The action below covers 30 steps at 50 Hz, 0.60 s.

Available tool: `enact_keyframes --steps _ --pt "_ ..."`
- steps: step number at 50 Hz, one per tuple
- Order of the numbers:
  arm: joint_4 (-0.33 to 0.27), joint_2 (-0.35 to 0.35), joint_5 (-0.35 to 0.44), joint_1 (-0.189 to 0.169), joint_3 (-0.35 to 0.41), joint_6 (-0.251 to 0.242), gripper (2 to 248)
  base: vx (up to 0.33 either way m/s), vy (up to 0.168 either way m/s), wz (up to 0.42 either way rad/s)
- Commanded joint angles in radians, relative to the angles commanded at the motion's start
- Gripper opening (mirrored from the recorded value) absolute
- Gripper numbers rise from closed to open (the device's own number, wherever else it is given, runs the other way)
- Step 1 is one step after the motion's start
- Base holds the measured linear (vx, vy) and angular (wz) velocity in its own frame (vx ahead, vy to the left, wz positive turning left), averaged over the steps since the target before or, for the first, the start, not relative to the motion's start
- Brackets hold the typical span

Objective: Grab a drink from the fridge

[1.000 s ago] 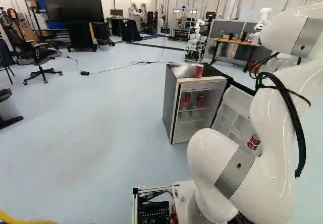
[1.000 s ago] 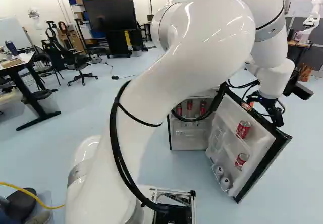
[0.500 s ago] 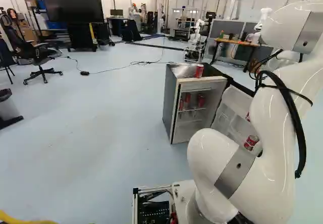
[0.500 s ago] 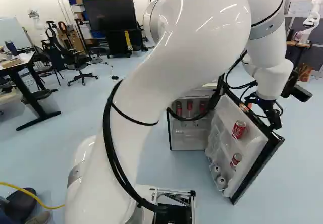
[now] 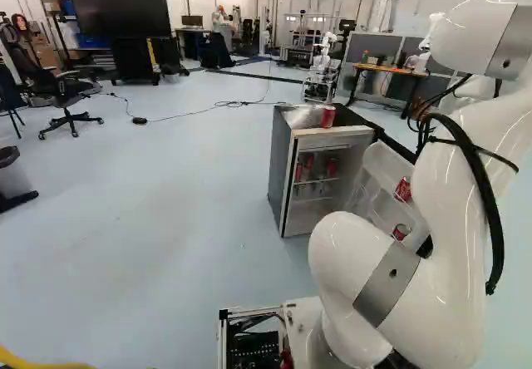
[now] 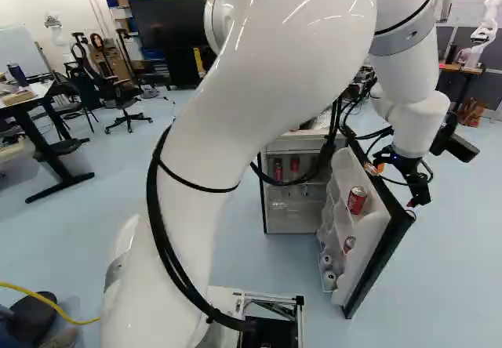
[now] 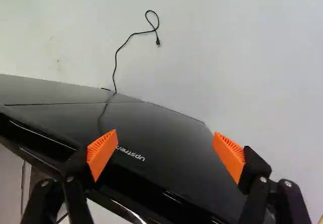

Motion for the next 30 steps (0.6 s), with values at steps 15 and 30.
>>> enact_keyframes --steps 15,30 --pt "0.000 0.042 0.000 0.003 0.060 0.000 247 0.000 0.000 0.000" --pt "0.000 0.085 0.000 0.008 0.120 0.000 247 0.000 0.000 0.000"
